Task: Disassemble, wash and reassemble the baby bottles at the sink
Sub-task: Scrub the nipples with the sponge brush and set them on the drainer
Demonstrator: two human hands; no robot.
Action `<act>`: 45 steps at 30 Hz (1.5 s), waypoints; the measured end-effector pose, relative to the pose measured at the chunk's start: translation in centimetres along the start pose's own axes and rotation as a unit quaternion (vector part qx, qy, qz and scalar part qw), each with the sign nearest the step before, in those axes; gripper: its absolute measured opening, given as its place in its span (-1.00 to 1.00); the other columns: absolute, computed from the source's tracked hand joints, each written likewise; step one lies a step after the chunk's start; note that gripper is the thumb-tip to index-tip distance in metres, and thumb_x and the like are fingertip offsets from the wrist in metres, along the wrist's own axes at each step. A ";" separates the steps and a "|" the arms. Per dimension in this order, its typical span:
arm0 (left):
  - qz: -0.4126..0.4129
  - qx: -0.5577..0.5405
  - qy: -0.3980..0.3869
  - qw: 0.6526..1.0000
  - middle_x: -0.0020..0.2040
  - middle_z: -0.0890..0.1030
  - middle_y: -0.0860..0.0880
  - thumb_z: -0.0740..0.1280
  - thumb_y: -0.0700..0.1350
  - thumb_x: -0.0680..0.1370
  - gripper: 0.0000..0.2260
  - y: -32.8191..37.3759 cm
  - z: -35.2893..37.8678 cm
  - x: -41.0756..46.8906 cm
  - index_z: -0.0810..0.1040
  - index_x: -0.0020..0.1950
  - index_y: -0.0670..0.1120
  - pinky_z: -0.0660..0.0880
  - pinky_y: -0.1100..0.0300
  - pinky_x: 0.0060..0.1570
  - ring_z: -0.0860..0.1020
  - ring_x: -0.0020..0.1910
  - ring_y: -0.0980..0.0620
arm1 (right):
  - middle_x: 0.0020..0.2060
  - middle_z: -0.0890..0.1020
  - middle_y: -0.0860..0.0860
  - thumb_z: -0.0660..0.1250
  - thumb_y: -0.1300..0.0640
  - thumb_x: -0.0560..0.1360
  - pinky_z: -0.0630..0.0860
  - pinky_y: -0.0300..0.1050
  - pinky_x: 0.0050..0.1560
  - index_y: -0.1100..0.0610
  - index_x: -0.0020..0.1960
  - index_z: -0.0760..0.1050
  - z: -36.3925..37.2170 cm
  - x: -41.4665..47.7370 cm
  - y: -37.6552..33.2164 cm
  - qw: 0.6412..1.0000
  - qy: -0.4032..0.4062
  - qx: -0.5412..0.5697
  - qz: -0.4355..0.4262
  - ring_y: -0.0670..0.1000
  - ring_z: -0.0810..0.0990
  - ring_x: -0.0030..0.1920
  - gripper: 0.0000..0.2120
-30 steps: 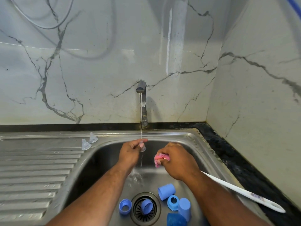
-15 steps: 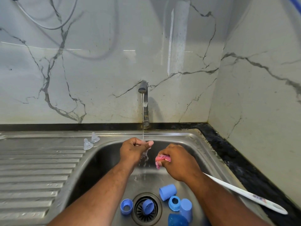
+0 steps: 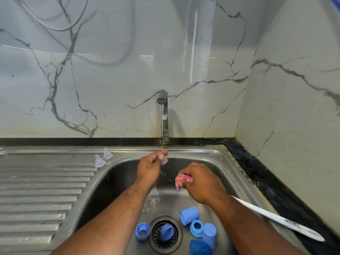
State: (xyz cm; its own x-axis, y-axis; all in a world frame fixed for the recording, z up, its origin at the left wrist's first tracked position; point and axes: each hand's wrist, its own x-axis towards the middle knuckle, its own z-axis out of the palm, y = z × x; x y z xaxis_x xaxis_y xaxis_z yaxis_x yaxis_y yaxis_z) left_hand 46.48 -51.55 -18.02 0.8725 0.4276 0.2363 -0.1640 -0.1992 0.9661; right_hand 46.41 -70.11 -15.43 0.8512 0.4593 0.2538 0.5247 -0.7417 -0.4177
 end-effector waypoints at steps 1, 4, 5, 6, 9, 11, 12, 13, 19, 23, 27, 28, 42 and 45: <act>0.000 0.001 -0.008 1.000 0.20 0.67 0.13 0.26 -0.11 0.69 -0.75 -0.1 0.0 0.0 0.65 0.30 0.02 0.47 0.43 -0.01 0.57 0.21 0.18 | -0.07 0.53 -0.18 0.44 -0.09 0.51 0.53 -0.08 0.00 -0.20 -0.04 0.67 0.0 0.0 0.0 1.000 -0.001 0.000 -0.001 -0.12 0.49 0.00 -0.95; -0.003 0.001 -0.021 1.000 0.24 0.64 0.14 0.28 -0.11 0.68 -0.74 -0.3 -0.1 0.1 0.62 0.34 -0.01 0.46 0.29 0.21 0.56 0.26 0.17 | -0.07 0.53 -0.19 0.45 -0.09 0.51 0.52 -0.11 -0.02 -0.20 -0.04 0.67 0.1 -0.1 0.0 1.000 0.000 0.000 0.000 -0.13 0.49 0.00 -0.95; 0.000 0.001 -0.015 1.000 0.20 0.65 0.17 0.32 -0.11 0.66 -0.76 -0.3 -0.1 0.1 0.64 0.31 -0.02 0.46 0.28 0.23 0.57 0.23 0.19 | -0.07 0.54 -0.18 0.45 -0.09 0.51 0.52 -0.12 -0.03 -0.20 -0.03 0.67 0.1 -0.1 0.0 1.000 0.001 -0.002 -0.001 -0.13 0.49 -0.01 -0.95; 0.003 0.000 -0.002 1.000 0.15 0.68 0.18 0.37 -0.11 0.63 -0.78 -0.1 -0.2 0.1 0.67 0.26 -0.02 0.50 0.27 0.22 0.61 0.19 0.20 | -0.07 0.54 -0.18 0.45 -0.09 0.52 0.51 -0.12 -0.04 -0.19 -0.03 0.67 0.0 -0.1 0.0 1.000 0.001 -0.004 -0.003 -0.13 0.49 -0.01 -0.95; -0.009 -0.042 0.023 0.999 -0.02 0.75 0.07 0.49 -0.15 0.53 -0.84 0.2 -0.1 0.2 0.73 0.10 -0.06 0.62 0.16 0.12 0.70 0.03 0.12 | -0.07 0.55 -0.17 0.44 -0.08 0.52 0.49 -0.13 -0.06 -0.18 -0.03 0.68 0.0 -0.1 -0.1 1.000 -0.002 -0.004 -0.003 -0.13 0.49 -0.01 -0.94; -0.021 -0.062 0.033 0.997 -0.07 0.75 -0.01 0.55 -0.16 0.46 -0.83 0.6 0.0 0.1 0.73 0.04 -0.10 0.65 0.15 0.03 0.72 -0.04 0.06 | -0.08 0.54 -0.18 0.45 -0.08 0.52 0.50 -0.14 -0.06 -0.19 -0.04 0.68 0.0 -0.1 -0.1 1.000 -0.002 -0.001 -0.002 -0.13 0.50 -0.03 -0.95; -0.023 -0.057 0.039 0.997 -0.10 0.75 -0.03 0.58 -0.15 0.43 -0.81 0.7 0.1 0.1 0.72 0.02 -0.11 0.65 0.15 0.00 0.72 -0.07 0.05 | -0.07 0.54 -0.18 0.45 -0.08 0.51 0.50 -0.14 -0.06 -0.20 -0.04 0.67 0.1 -0.2 0.0 1.000 -0.003 0.000 -0.002 -0.13 0.50 -0.02 -0.95; -0.024 -0.053 0.046 0.997 -0.13 0.75 -0.03 0.60 -0.12 0.40 -0.79 0.8 0.1 0.1 0.71 0.00 -0.11 0.66 0.15 -0.04 0.72 -0.10 0.04 | -0.07 0.54 -0.18 0.45 -0.09 0.51 0.50 -0.13 -0.05 -0.20 -0.04 0.67 0.1 -0.2 0.0 1.000 -0.004 0.000 -0.003 -0.13 0.49 -0.01 -0.95; -0.021 -0.042 0.065 0.997 -0.24 0.72 -0.05 0.59 -0.05 0.42 -0.80 1.2 0.0 -0.2 0.68 -0.06 -0.12 0.62 0.22 -0.21 0.69 -0.25 0.04 | -0.08 0.53 -0.19 0.47 -0.10 0.49 0.52 -0.10 -0.01 -0.19 -0.04 0.68 0.2 -0.2 -0.1 1.000 -0.008 0.007 -0.006 -0.14 0.49 -0.01 -0.94; -0.008 -0.080 0.026 0.996 -0.15 0.74 -0.08 0.42 -0.12 0.59 -0.90 1.8 0.3 -0.4 0.71 0.02 -0.13 0.56 0.31 -0.28 0.69 -0.21 0.02 | -0.09 0.54 -0.19 0.48 -0.09 0.48 0.54 -0.09 -0.01 -0.18 -0.04 0.68 0.2 -0.2 -0.1 1.000 -0.012 0.013 -0.005 -0.14 0.51 -0.04 -0.93; 0.005 -0.056 -0.006 0.998 0.00 0.74 -0.01 0.25 -0.15 0.69 -0.81 1.9 0.5 -0.5 0.68 0.13 -0.06 0.51 0.31 -0.28 0.68 -0.17 0.05 | -0.10 0.52 -0.20 0.49 -0.11 0.47 0.53 -0.11 -0.02 -0.19 -0.03 0.67 0.3 -0.1 0.0 1.000 -0.012 0.014 -0.002 -0.14 0.51 -0.05 -0.91; 0.000 -0.054 -0.008 0.999 0.04 0.73 0.02 0.22 -0.16 0.70 -0.79 1.9 0.6 -0.4 0.65 0.18 -0.05 0.51 0.32 -0.28 0.68 -0.16 0.06 | -0.10 0.52 -0.20 0.49 -0.12 0.47 0.53 -0.10 -0.02 -0.19 -0.03 0.67 0.3 -0.1 0.0 1.000 -0.012 0.014 -0.003 -0.14 0.51 -0.05 -0.91; -0.031 -0.076 -0.005 0.997 -0.11 0.75 -0.02 0.56 -0.08 0.46 -0.78 2.8 0.2 -0.8 0.70 0.07 -0.08 0.53 0.20 -0.26 0.73 -0.10 0.01 | -0.07 0.54 -0.19 0.50 -0.12 0.46 0.54 -0.09 0.02 -0.19 0.01 0.67 0.6 0.0 0.2 1.000 -0.020 0.014 -0.004 -0.14 0.51 -0.03 -0.87; -0.034 -0.064 0.019 0.997 -0.13 0.73 -0.05 0.63 -0.04 0.37 -0.69 2.8 0.3 -0.8 0.66 0.01 -0.12 0.57 0.17 -0.17 0.69 -0.11 0.00 | -0.08 0.54 -0.20 0.50 -0.11 0.46 0.55 -0.08 0.02 -0.20 0.01 0.67 0.5 0.0 0.2 1.000 -0.019 0.020 0.003 -0.14 0.52 -0.03 -0.87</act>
State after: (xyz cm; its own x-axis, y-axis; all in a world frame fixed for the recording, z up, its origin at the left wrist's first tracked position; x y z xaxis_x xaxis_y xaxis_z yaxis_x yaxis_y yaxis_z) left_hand 45.47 -52.68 -15.48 0.8666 0.4691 0.1704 -0.1641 -0.0547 0.9849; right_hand 46.52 -69.95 -15.98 0.8529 0.4738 0.2190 0.5190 -0.7247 -0.4534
